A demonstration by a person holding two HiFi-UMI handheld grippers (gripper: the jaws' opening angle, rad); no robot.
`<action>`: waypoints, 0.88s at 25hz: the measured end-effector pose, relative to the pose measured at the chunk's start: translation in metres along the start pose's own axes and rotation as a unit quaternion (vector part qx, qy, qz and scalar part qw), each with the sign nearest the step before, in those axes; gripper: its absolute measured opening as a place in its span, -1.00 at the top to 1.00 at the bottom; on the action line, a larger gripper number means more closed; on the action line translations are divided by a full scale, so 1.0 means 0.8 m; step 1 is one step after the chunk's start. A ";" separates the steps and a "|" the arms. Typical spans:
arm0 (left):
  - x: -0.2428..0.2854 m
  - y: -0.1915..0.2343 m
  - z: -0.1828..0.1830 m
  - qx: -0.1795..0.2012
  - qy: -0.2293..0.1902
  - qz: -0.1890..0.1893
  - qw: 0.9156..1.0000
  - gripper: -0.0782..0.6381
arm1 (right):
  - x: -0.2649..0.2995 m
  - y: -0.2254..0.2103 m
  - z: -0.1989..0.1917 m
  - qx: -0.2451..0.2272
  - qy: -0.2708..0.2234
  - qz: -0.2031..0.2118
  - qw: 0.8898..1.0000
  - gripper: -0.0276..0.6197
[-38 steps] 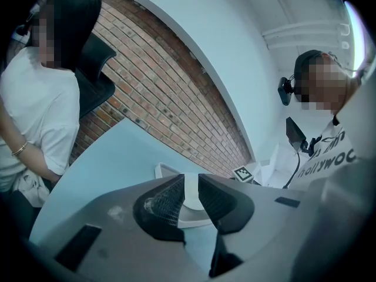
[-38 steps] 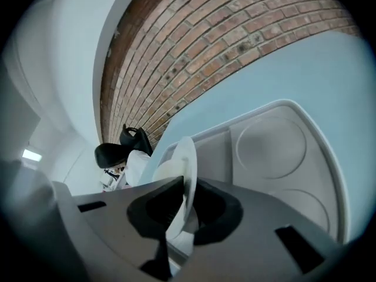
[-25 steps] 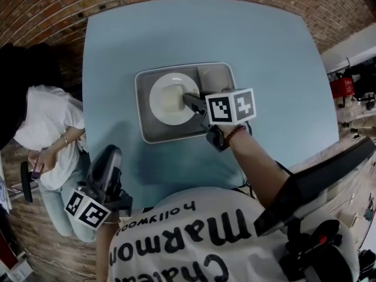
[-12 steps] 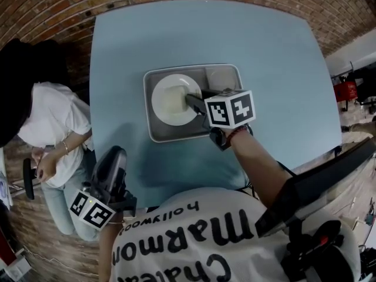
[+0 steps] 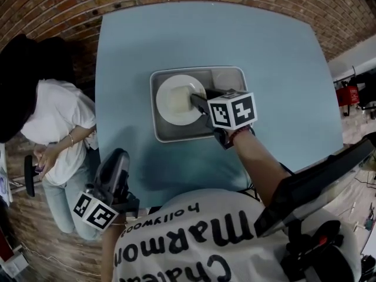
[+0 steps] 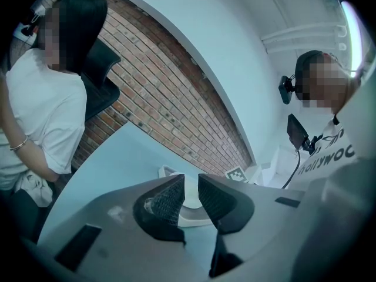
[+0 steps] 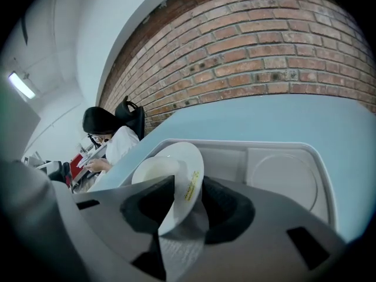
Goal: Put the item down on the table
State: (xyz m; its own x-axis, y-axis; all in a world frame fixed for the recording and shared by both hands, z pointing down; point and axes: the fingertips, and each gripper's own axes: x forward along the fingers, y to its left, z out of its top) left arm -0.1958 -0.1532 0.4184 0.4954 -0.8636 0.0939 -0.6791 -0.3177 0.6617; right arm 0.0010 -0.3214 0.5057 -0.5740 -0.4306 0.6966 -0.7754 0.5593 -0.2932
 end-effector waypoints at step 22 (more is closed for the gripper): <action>0.003 0.007 -0.001 -0.008 -0.003 0.004 1.000 0.58 | 0.013 -0.004 -0.003 -0.022 0.026 -0.050 0.998 0.47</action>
State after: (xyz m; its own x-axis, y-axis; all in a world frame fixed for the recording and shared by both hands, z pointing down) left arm -0.1980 -0.1570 0.4229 0.4877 -0.8679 0.0948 -0.6739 -0.3052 0.6728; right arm -0.0017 -0.3262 0.5153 -0.4793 -0.4482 0.7546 -0.8145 0.5474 -0.1922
